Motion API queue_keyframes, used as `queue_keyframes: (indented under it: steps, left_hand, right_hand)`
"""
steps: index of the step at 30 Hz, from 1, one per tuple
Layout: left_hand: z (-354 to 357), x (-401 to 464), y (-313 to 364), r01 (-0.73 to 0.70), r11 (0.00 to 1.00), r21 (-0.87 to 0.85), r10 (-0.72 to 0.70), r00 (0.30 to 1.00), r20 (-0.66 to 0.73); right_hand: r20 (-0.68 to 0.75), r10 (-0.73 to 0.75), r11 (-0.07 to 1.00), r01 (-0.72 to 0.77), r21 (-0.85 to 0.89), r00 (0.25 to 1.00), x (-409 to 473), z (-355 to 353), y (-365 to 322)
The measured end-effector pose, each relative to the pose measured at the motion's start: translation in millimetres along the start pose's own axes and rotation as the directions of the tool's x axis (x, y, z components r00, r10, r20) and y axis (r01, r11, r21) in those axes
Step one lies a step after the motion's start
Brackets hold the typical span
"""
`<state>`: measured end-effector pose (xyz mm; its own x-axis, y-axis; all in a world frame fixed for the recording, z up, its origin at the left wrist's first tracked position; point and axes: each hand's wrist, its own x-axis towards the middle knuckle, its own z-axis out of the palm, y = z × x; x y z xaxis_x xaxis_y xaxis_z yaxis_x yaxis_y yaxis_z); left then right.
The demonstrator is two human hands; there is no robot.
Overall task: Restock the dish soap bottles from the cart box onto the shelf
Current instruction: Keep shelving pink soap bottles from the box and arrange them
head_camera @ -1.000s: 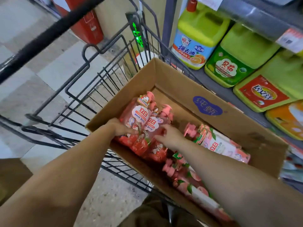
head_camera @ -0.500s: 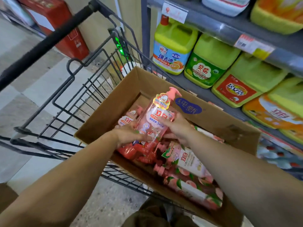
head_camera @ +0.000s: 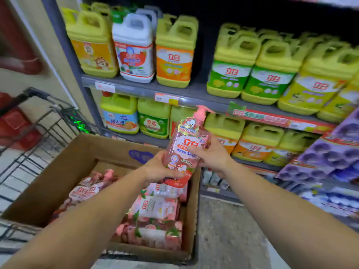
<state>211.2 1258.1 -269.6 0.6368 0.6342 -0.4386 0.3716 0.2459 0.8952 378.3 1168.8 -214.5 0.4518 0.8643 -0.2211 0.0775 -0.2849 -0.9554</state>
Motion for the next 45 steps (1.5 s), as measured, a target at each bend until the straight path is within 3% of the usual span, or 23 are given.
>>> queue_keyframes:
  steps: [5,9,15,22,29,39,45]
  left_hand:
    - [158.5,-15.1,64.5,-0.175,0.984,0.037,0.174,0.984,0.036]
    - [297.5,-32.7,115.2,-0.227,0.972,0.064,0.210,0.956,0.205]
    - [485.1,-48.7,174.4,-0.397,0.916,0.063,0.340,0.849,0.405]
    - [639.5,-55.3,229.3,-0.531,0.847,-0.002,0.419,0.666,0.617]
    - [751.5,-9.8,306.4,-0.584,0.808,-0.072,0.477,0.579,0.661]
    - [876.4,82.0,488.0,-0.745,0.660,-0.097,0.614,0.461,0.641]
    - [929.0,110.7,570.1,-0.810,0.586,-0.042,0.688,0.469,0.553]
  right_hand:
    - [-0.119,-0.118,0.993,0.117,-0.014,0.986,-83.9,-170.1,-9.8]
    - [-0.302,-0.161,0.987,0.157,-0.040,0.940,-172.1,-301.1,-7.1]
    - [-0.549,-0.176,0.984,0.167,-0.066,0.817,-284.8,-457.1,-0.3]
    - [-0.728,-0.282,0.959,0.151,-0.241,0.625,-358.9,-580.0,1.8]
    - [-0.762,-0.370,0.926,0.145,-0.348,0.531,-351.1,-702.8,-24.3]
    - [-0.801,-0.455,0.889,0.250,-0.384,0.388,-267.8,-896.3,-102.5]
    - [-0.720,-0.519,0.855,0.271,-0.442,0.462,-236.5,-981.8,-140.3]
